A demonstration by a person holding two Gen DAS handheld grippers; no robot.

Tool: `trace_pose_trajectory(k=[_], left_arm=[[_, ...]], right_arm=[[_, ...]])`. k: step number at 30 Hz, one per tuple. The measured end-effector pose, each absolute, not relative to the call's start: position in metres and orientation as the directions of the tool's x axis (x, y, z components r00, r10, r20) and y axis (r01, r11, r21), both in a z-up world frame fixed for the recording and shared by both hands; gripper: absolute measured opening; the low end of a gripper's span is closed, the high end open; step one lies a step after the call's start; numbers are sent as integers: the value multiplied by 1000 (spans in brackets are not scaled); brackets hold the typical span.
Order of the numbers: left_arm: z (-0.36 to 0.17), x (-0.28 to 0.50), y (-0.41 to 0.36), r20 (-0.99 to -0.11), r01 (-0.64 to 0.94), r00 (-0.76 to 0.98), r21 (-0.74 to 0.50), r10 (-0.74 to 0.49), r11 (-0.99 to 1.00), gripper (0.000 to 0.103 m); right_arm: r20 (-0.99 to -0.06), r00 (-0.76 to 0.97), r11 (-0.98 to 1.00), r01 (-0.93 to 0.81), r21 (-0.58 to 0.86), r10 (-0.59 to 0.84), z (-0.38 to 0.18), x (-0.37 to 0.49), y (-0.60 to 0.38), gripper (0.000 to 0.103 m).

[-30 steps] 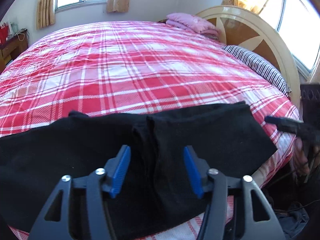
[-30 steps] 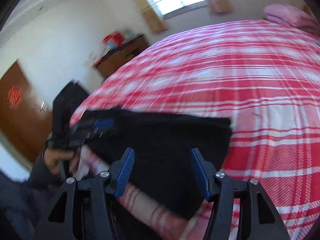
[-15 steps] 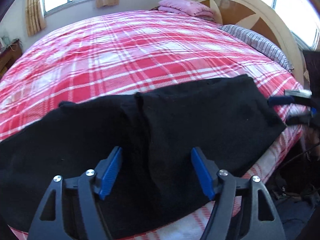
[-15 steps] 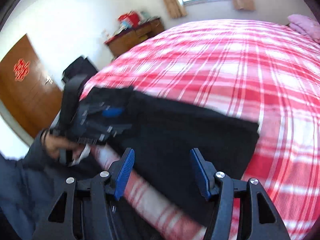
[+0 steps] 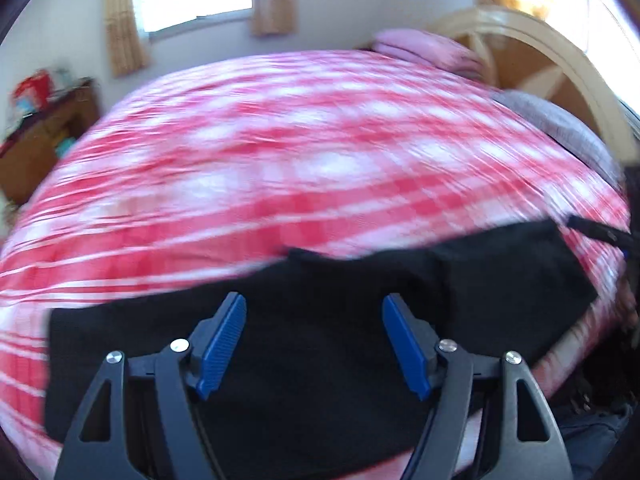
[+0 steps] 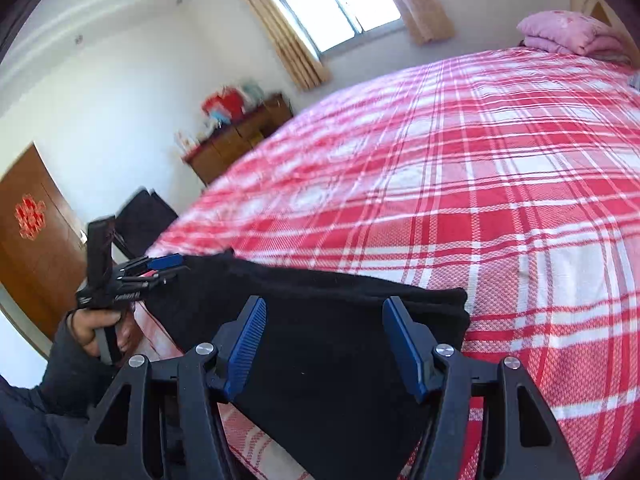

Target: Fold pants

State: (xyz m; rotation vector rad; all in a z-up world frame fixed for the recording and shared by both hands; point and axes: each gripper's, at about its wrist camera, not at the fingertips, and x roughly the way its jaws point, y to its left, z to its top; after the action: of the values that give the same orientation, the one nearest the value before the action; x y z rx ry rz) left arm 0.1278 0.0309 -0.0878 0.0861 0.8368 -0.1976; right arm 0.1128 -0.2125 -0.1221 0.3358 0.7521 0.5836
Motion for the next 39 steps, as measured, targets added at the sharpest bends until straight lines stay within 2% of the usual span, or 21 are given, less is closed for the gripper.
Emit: trace_pose_trajectory(k=[5,8,12,18,28,30,31,33,34,37,39], left_arm=[[-84,113,128,-727,11,681,136,92,991,77],[-97,105,180,-736,-81,661,126,148,989,77],[-119,103,231,-761,-168,636,27,129,985,77],[-146,112,240,-776,-143,631,-129,-10,981,77],[-153,120,242,-784,-107,620,-48,29,993,76],[-151,117,244,-785,-104,620,-73,7,992,68],[-150,116,244,-786,-92,618,-88,-12,992,53],[-144,114,241,-787,-87,617,-93,-20,992,42],[-142,113,239,-787,-80,616,-98,-28,992,34],[-141,113,237,-791,-74,611,-85,-22,994,26],[-140,112,244,-784,-80,618,-140,-61,987,22]], right_arm=[[-539,602,801,-346,489,589,-128,108,-211,63],[-519,616,795,-342,502,593,-126,108,-213,63],[-517,617,794,-343,502,593,-127,104,-211,63],[-538,601,798,-337,500,591,-134,103,-204,64],[-552,588,803,-365,471,591,-138,99,-192,64],[-557,586,806,-369,464,589,-138,98,-190,64],[-558,586,807,-371,458,587,-138,98,-188,64],[-560,588,810,-376,450,584,-138,97,-187,64],[-561,587,810,-378,447,584,-139,97,-186,64],[-563,586,811,-381,444,583,-140,97,-185,64],[-560,591,813,-380,441,580,-139,97,-186,64]])
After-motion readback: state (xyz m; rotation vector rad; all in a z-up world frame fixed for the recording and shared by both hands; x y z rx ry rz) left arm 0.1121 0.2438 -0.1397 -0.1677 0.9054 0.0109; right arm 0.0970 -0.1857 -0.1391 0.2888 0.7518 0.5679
